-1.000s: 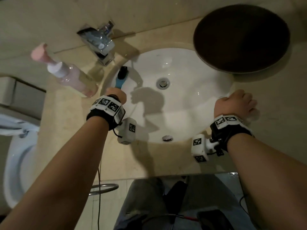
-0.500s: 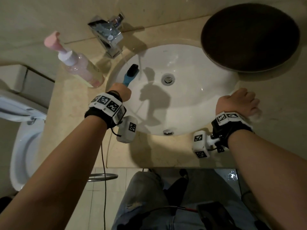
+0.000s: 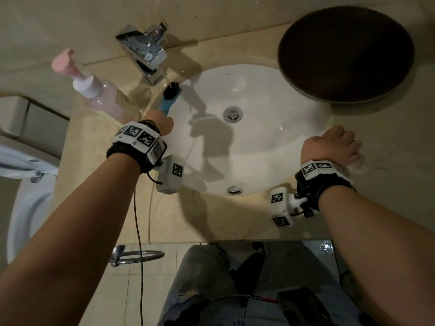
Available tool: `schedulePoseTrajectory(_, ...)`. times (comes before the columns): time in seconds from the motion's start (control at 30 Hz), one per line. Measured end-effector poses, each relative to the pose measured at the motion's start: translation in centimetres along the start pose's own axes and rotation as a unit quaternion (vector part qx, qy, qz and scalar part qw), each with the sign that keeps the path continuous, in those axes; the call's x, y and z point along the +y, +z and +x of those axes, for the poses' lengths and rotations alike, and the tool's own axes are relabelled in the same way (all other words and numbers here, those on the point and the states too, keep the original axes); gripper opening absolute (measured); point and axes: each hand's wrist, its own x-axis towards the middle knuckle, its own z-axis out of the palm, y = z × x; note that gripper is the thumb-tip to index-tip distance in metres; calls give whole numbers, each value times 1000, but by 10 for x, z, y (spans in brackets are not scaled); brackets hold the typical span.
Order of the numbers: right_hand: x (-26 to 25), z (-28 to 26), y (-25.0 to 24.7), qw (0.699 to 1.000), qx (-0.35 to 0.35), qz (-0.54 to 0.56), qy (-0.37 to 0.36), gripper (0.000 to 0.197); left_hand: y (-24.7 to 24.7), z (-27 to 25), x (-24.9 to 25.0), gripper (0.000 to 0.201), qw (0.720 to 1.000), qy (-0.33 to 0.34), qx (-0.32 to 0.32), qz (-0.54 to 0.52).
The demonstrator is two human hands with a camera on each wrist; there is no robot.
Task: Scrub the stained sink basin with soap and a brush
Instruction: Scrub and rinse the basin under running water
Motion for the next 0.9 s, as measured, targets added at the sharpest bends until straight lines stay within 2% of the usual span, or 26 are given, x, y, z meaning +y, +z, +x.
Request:
schedulePoseTrajectory(0.1,0,0,0,1000,-2,-7,1,34,2,6,1,38,999,-4,-19,-38)
schedulePoseTrajectory(0.17,0,1,1,1000,1,-4,2,33,5,8,1,28,998,3,-46,-53)
schedulePoseTrajectory(0.23,0,1,1,1000,1,-3,3,33,10,6,3,17,993,26,-101,-61)
schedulePoseTrajectory(0.33,0,2,1,1000,-3,-3,8,33,20,0,6,20,976,73,-203,-38)
schedulePoseTrajectory(0.43,-1,2,0,1000,-6,3,10,33,32,-4,13,22,964,86,-251,-13)
schedulePoseTrajectory(0.57,-1,2,0,1000,-1,6,11,33,42,4,27,28,971,95,-218,-16)
schedulePoseTrajectory(0.67,-1,2,1,1000,1,8,13,31,46,20,36,33,979,55,-162,-109)
schedulePoseTrajectory(0.73,-1,2,2,1000,-1,5,13,31,51,30,38,34,973,18,-128,-194)
schedulePoseTrajectory(0.83,-1,3,3,1000,-3,-8,16,29,66,41,44,31,939,-42,-115,-323)
schedulePoseTrajectory(0.9,-1,3,4,1000,1,-17,18,28,77,48,52,27,892,-78,-114,-430)
